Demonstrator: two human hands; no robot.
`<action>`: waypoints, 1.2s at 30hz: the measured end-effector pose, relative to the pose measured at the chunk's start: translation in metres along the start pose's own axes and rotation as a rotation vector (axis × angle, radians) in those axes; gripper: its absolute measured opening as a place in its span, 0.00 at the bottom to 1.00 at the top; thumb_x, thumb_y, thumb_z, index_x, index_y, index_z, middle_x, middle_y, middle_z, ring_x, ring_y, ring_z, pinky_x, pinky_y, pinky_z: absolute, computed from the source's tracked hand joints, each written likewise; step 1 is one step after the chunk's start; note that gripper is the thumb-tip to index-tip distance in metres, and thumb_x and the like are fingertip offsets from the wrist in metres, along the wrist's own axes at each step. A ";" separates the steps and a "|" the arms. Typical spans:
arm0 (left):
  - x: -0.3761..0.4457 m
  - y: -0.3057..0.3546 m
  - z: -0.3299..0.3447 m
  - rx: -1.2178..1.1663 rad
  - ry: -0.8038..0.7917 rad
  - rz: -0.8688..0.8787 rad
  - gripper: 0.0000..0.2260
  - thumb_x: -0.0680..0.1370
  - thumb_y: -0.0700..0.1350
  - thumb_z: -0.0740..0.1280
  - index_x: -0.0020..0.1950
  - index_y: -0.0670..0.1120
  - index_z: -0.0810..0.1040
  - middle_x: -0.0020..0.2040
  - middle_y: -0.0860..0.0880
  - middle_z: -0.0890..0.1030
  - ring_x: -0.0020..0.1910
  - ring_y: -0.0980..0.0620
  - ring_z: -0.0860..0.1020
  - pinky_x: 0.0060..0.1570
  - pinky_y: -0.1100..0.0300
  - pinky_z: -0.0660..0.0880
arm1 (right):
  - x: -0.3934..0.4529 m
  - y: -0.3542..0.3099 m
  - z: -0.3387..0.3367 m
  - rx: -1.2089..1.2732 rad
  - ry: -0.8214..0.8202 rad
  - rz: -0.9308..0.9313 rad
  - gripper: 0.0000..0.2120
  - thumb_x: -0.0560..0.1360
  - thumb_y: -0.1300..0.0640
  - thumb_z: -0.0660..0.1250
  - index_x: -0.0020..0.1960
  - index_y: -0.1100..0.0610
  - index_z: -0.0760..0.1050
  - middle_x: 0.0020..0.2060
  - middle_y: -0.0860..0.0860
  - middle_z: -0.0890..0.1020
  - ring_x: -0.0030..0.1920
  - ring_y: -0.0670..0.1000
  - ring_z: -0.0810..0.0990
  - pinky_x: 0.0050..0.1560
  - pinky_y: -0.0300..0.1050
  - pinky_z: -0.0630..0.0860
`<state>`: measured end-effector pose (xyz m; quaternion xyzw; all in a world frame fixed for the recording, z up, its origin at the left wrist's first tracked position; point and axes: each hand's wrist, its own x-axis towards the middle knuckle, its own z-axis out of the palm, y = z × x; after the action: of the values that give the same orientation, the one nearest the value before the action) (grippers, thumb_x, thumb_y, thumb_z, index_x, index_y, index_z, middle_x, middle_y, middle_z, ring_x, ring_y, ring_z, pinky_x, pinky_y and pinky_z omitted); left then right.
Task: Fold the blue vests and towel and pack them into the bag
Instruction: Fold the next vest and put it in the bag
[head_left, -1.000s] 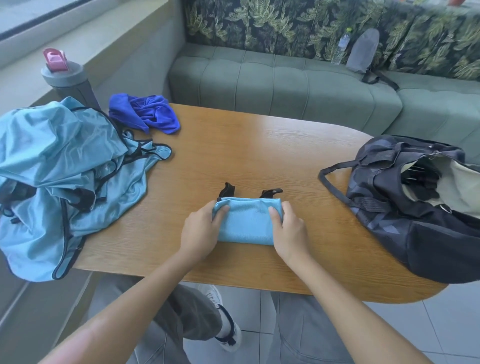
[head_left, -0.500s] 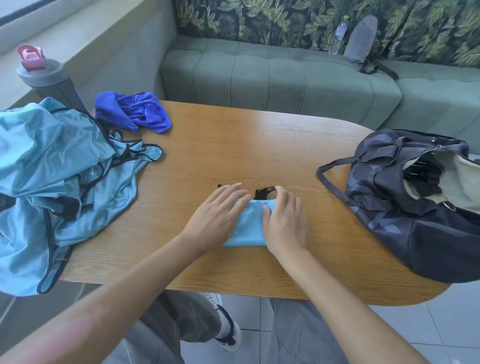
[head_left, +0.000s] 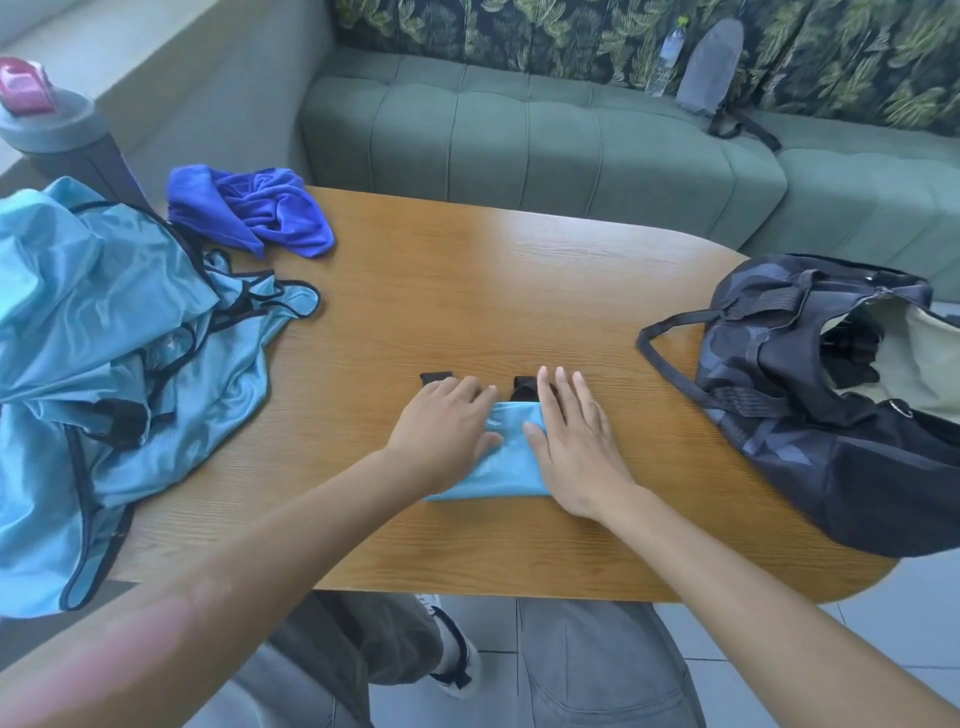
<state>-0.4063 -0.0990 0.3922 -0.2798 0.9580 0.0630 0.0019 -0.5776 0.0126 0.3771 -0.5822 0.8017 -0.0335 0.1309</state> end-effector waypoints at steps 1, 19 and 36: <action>0.004 0.001 -0.008 0.017 -0.003 0.018 0.24 0.83 0.59 0.60 0.73 0.46 0.68 0.65 0.48 0.74 0.63 0.48 0.73 0.65 0.56 0.67 | -0.002 0.001 -0.002 0.011 0.026 -0.020 0.30 0.85 0.43 0.43 0.82 0.50 0.35 0.82 0.50 0.40 0.81 0.50 0.34 0.81 0.53 0.42; 0.021 0.022 -0.054 -0.260 -0.338 -0.135 0.10 0.72 0.46 0.73 0.44 0.43 0.73 0.40 0.49 0.75 0.38 0.48 0.74 0.31 0.57 0.67 | -0.095 0.021 -0.041 0.728 0.177 0.199 0.13 0.84 0.53 0.59 0.48 0.52 0.81 0.38 0.46 0.86 0.36 0.46 0.82 0.41 0.47 0.77; -0.021 0.169 -0.052 0.455 0.573 0.561 0.10 0.81 0.32 0.59 0.52 0.42 0.77 0.46 0.45 0.76 0.47 0.42 0.76 0.53 0.48 0.74 | -0.126 0.102 -0.092 1.898 -0.170 0.383 0.19 0.80 0.51 0.67 0.65 0.62 0.79 0.57 0.60 0.84 0.50 0.58 0.85 0.52 0.52 0.81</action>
<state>-0.4771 0.0470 0.4649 -0.0085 0.9481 -0.2307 -0.2185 -0.6589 0.1548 0.4664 -0.0945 0.5103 -0.6022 0.6067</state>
